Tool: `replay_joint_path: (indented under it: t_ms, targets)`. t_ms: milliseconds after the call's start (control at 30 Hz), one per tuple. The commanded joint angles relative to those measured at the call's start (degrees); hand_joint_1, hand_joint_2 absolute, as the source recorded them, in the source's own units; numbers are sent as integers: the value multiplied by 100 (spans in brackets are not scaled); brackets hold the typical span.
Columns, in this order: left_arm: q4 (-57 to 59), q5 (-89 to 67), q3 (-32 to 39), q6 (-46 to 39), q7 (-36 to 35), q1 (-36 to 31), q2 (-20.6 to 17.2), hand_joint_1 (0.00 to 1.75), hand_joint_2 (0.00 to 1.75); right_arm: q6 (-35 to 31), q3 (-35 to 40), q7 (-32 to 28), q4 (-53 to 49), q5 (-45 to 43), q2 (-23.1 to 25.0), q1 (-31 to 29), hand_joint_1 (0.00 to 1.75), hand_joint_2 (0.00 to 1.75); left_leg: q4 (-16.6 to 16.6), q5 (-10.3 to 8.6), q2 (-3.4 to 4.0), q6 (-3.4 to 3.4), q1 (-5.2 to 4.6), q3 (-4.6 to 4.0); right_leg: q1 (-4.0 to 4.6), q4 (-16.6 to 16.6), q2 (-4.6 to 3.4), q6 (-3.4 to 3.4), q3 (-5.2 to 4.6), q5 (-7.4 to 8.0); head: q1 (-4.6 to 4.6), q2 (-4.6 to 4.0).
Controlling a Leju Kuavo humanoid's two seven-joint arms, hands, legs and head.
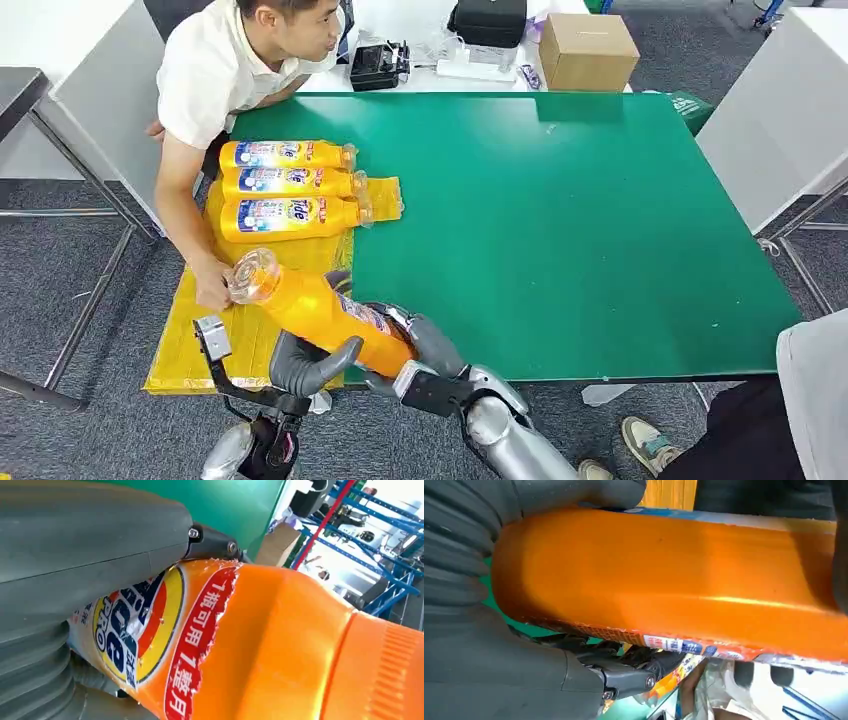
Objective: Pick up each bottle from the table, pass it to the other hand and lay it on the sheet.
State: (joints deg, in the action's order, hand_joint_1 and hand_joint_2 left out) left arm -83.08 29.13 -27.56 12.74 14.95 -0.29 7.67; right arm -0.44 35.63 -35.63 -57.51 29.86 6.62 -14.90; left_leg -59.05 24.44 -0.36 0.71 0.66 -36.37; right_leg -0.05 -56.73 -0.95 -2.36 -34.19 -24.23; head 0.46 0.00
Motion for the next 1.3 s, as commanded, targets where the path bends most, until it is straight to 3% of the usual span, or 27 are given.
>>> replay_joint_path:
  t_ms: [33, 267, 300, 333, 367, 400, 433, 467, 500, 700, 800, 833, 1033, 1167, 1300]
  targets:
    - [29, 24, -46, 40, -41, -310, 9, 175, 175, 19, 465, 5, 618, 98, -37, -129, 175, 175, 8, 3, -11, 0, -4, 24, -2, 5, 22, 3, 27, -8, -2, 0]
    - [77, 122, -58, 73, 5, -346, -6, 175, 175, 40, 515, -10, 689, 43, -10, -155, 175, 175, 6, 1, -12, 0, -2, 19, 0, 4, 22, 3, 21, -6, 0, 0]
    - [65, 163, -43, 84, 27, -340, 4, 175, 175, 24, 516, -1, 699, 33, -7, -148, 162, 175, 5, -1, -10, 0, -2, 13, 0, 4, 17, 2, 14, -4, 0, 0]
    - [40, 181, -41, 89, 36, -338, 2, 175, 175, -14, 528, 21, 718, 53, -13, -150, 143, 175, 7, 1, -11, 0, -3, 21, -1, 4, 21, 3, 23, -6, 0, 0]
    - [17, 193, -32, 91, 44, -327, -2, 175, 175, -46, 534, 43, 731, 69, -11, -147, 106, 175, 5, 0, -9, -1, 0, 13, 1, 5, 17, 3, 15, -3, 0, 0]
    - [-26, 211, -4, 86, 58, -309, -8, 175, 175, -109, 529, 79, 755, 79, -8, -124, 9, 175, 8, 1, -11, -1, -2, 24, 0, 6, 23, 4, 25, -6, 0, 0]
    - [-65, 216, 25, 71, 65, -296, -17, 175, 175, -187, 509, 97, 758, 73, 5, -79, 0, 175, 6, 0, -10, 0, 0, 16, 1, 5, 21, 3, 19, -5, 0, 0]
    - [-100, 224, 58, 58, 72, -286, -11, 175, 175, -257, 519, 111, 751, 109, 0, -55, 0, 175, 6, 0, -10, 0, -1, 13, 0, 5, 20, 3, 15, -5, 0, 0]
    - [-126, 230, 85, 46, 79, -287, -11, 175, 175, -288, 520, 108, 743, 113, -5, -37, 0, 0, 8, 2, -13, -1, -2, 24, 0, 6, 25, 4, 26, -9, 0, 0]
    - [-297, -200, 721, -503, 98, -202, -277, 175, 175, -710, 570, 171, 143, 477, -321, 119, 0, 0, 8, 2, 2, -1, -1, 13, 1, 7, 8, 3, 14, -2, 0, 0]
    - [144, -1980, 995, -1187, 196, -492, -681, 175, 175, -983, 518, 379, -91, 867, -477, 198, 0, 0, 13, -3, -3, -3, -3, 14, -1, 7, 14, 5, 13, -2, 0, 0]
    - [287, -3131, 1139, -1658, 170, -631, -671, 175, 175, -1049, 484, 447, -138, 1023, -500, 201, 0, 0, 11, -4, -4, -3, -2, 12, -1, 6, 12, 5, 11, -1, 4, 0]
    - [848, -5964, 1498, -2238, -431, -1161, -736, 175, 175, -986, 321, 498, -269, 1309, -508, 282, 0, 0, 11, -7, -10, -3, -1, 14, -1, 5, 17, 3, 13, -1, 2, 0]
    - [2302, -7550, 1201, -2104, -953, -1941, -613, 175, 175, -793, 436, 401, -75, 1340, -394, 99, 0, 0, 9, -10, -12, -4, 0, 8, -1, 2, 20, 2, 9, -1, 2, 0]
    - [3808, -8169, 879, -1775, -1014, -2683, -430, 175, 175, -629, 565, 295, 36, 1296, -289, -76, 0, 0, 10, -15, -34, -1, -4, 12, -4, 1, 35, 3, 20, -1, 2, 0]
